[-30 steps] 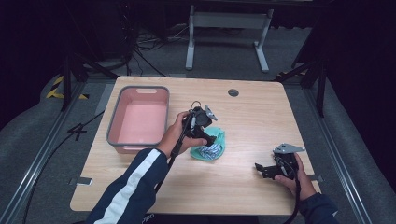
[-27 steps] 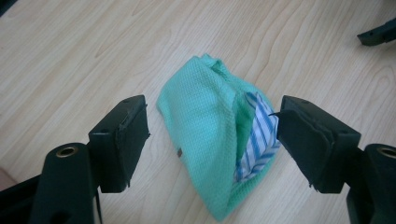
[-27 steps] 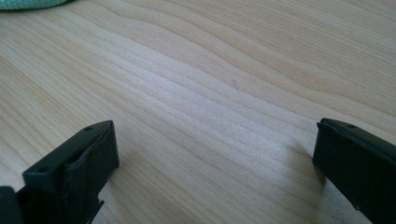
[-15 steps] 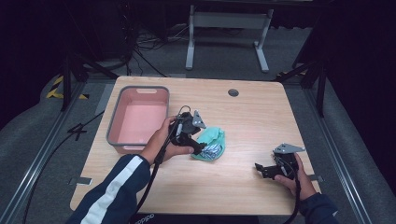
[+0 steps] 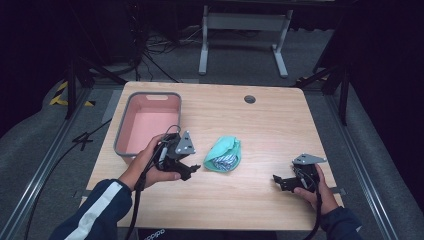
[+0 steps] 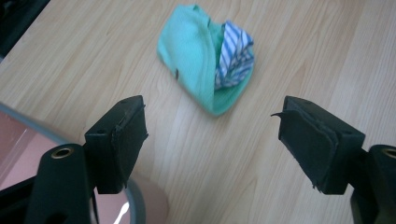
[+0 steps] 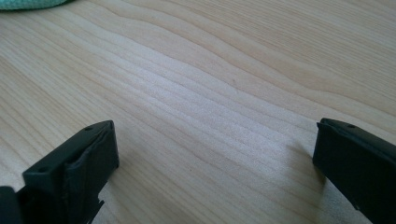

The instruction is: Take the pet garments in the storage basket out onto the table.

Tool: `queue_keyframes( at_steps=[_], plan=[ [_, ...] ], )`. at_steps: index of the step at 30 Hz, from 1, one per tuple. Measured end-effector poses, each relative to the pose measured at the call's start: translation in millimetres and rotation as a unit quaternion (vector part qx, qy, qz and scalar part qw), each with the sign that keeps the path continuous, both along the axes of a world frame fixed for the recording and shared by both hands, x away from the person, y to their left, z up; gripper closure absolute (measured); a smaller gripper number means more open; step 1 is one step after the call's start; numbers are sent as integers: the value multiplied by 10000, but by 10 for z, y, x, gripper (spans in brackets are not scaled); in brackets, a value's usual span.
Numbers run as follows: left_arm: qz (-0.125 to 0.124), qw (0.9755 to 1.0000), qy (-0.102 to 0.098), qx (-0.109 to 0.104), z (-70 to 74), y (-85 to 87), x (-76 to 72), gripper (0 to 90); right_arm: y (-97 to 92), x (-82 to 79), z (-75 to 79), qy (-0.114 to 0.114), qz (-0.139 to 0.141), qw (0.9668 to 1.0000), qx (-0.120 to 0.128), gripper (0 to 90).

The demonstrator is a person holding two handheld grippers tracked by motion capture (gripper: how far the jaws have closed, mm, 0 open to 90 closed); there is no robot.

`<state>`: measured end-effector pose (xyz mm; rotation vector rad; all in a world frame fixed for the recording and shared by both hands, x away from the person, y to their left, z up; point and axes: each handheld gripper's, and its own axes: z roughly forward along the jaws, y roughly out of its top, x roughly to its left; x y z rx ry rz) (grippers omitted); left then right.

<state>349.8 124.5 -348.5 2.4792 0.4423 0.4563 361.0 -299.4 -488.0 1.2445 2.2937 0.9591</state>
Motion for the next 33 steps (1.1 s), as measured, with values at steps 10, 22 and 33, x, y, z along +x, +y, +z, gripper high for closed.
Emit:
queue_keyframes(
  at_steps=[10,22,33],
  plan=[
    [11,9999,39,138,-175,357,-180,248,0,0,0,-1,1,10000,0,5],
    [23,9988,373,331,-537,760,-290,247,0,0,0,-1,1,10000,0,5],
    [389,9960,705,381,-930,1107,-271,218,0,-2,0,3,-5,10000,2,5]
  ],
)
